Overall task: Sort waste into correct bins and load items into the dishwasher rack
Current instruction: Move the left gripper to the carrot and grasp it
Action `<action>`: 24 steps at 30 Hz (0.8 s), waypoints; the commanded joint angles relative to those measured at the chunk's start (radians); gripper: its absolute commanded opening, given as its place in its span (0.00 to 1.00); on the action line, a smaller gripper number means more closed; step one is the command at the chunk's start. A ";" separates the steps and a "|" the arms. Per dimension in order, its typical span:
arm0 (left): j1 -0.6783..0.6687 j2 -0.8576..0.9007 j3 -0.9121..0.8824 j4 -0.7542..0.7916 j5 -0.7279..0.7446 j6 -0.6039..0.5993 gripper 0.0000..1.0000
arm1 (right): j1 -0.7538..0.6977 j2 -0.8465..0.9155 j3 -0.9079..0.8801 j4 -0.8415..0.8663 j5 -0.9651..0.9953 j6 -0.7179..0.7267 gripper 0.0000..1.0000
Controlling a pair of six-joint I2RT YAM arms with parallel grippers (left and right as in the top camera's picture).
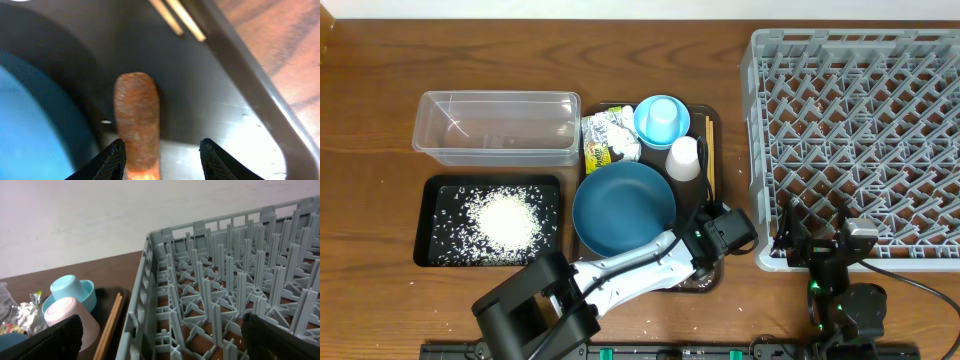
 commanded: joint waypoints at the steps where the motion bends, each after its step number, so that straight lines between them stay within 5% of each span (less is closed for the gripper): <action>1: 0.002 0.015 0.010 0.001 -0.060 0.013 0.51 | 0.008 -0.004 -0.003 -0.002 0.010 -0.013 0.99; 9: 0.001 0.055 0.009 0.000 -0.076 -0.041 0.51 | 0.008 -0.004 -0.003 -0.002 0.010 -0.013 0.99; 18: 0.001 0.085 0.009 0.004 0.067 -0.093 0.50 | 0.008 -0.004 -0.003 -0.002 0.010 -0.013 0.99; 24: 0.001 0.069 0.010 0.001 0.096 -0.100 0.38 | 0.008 -0.004 -0.003 -0.002 0.010 -0.013 0.99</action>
